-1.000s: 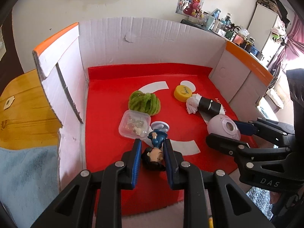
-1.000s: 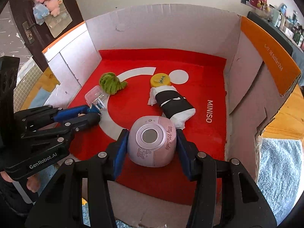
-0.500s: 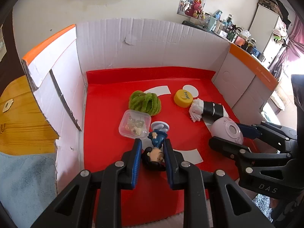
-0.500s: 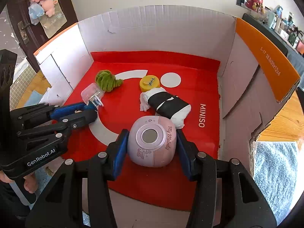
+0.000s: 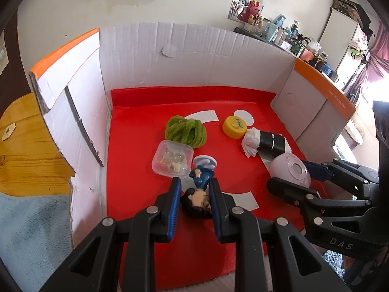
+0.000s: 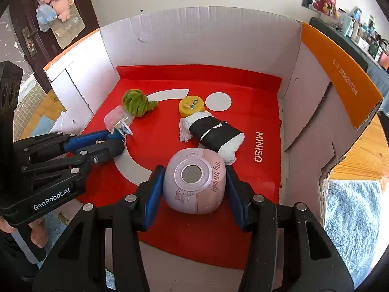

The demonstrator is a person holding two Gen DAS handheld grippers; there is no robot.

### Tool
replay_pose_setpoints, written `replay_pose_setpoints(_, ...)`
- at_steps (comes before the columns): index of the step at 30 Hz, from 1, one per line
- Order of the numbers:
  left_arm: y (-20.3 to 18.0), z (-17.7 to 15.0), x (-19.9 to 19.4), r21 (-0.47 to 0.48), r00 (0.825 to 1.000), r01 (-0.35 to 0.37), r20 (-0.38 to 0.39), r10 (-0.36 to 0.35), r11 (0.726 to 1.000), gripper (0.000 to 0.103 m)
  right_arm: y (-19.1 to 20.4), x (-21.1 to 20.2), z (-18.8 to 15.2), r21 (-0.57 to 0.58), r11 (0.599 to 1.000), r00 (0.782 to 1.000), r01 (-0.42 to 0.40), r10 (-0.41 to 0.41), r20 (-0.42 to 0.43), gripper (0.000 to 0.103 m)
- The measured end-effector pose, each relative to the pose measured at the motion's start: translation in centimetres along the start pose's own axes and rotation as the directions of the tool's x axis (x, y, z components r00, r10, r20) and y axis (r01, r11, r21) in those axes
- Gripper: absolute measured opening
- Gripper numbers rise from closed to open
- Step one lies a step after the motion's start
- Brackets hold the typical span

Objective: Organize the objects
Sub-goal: 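Lower the speaker and figurine onto the red floor and open both grippers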

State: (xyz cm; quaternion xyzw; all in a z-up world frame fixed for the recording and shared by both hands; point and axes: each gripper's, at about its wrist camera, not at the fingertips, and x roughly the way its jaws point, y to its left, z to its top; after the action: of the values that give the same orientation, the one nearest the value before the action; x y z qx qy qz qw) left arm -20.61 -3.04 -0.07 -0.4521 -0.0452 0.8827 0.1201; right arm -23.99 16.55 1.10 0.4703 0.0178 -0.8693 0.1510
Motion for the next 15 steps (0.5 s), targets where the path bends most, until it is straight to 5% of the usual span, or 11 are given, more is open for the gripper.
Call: replay_pose_setpoints(15, -0.04, 0.23, -0.37, 0.002, 1.0, -0.001, 0.009, 0.001, 1.0, 0.025, 0.23, -0.85, -0.21, -0.002, 1.0, 1.0, -0.007, 0.007, 0.014, 0.049)
